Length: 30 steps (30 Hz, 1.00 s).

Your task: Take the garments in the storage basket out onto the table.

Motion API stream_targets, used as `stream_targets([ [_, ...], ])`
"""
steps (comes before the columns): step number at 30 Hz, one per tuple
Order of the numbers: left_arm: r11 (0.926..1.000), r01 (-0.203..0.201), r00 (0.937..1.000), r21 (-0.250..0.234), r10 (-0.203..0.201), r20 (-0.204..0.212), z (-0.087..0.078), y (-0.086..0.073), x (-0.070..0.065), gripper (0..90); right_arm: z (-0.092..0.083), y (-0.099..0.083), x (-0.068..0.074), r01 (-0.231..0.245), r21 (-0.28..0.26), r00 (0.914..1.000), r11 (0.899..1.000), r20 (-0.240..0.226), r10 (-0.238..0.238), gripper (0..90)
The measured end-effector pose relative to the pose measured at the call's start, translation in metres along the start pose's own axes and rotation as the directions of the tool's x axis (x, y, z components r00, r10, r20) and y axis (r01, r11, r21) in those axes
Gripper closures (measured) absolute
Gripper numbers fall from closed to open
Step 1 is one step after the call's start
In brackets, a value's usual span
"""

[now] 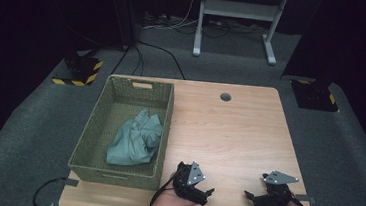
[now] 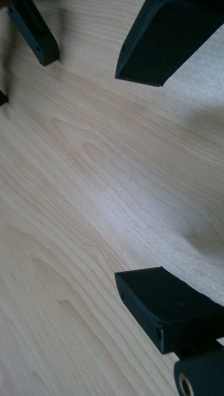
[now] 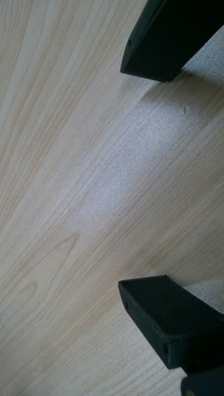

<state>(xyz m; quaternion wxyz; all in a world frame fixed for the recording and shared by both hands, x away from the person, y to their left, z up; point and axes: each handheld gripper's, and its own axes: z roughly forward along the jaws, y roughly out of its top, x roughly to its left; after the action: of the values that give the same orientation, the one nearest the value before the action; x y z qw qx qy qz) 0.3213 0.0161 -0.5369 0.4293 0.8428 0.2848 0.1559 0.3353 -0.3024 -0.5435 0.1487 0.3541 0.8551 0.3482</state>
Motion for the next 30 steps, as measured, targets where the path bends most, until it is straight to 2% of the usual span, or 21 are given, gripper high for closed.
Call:
stream_targets([
  [4,0.9998,0.016,0.9998,0.01,-0.016,-0.011,0.0,0.0,0.001,2.6,0.0,0.0,0.0,-0.001,0.0,1.0,1.0,-0.003,0.001,0.2],
  [5,0.9999,0.013,0.9992,0.006,-0.012,-0.037,-0.001,0.0,0.001,2.6,0.0,0.0,0.0,-0.001,0.0,1.0,1.0,-0.003,0.001,0.2],
  [7,0.9997,-0.015,0.9926,0.02,0.017,-0.12,0.0,0.003,-0.003,1.2,0.0,0.0,-0.001,-0.003,-0.002,1.0,1.0,-0.005,0.003,0.4],
  [8,0.9993,-0.023,0.9921,0.029,0.026,-0.123,0.0,0.004,-0.004,1.5,0.0,0.0,-0.001,-0.002,-0.001,1.0,1.0,-0.005,0.002,0.3],
  [10,0.9997,-0.02,0.9958,0.015,0.022,-0.09,-0.002,0.005,-0.005,1.7,0.0,0.0,0.0,-0.002,-0.001,1.0,1.0,-0.004,0.002,0.3],
  [14,0.9998,0.019,0.9967,0.008,-0.019,-0.079,-0.007,0.008,-0.002,1.8,0.0,0.0,0.0,-0.001,0.0,1.0,1.0,0.0,0.001,0.1],
  [16,0.9993,0.035,0.9969,-0.016,-0.036,-0.07,-0.012,0.01,0.001,1.8,0.0,0.0,0.0,-0.001,-0.001,1.0,1.0,0.001,0.001,0.1],
  [28,0.9953,0.038,0.9975,-0.09,-0.043,-0.057,-0.036,0.018,0.006,1.9,0.0,0.0,0.0,-0.001,0.0,1.0,1.0,0.001,0.001,0.1],
  [30,0.9946,0.028,0.998,-0.1,-0.033,-0.054,-0.04,0.018,0.007,2.3,0.0,0.0,0.0,-0.002,-0.001,1.0,1.0,0.002,0.002,0.1],
])
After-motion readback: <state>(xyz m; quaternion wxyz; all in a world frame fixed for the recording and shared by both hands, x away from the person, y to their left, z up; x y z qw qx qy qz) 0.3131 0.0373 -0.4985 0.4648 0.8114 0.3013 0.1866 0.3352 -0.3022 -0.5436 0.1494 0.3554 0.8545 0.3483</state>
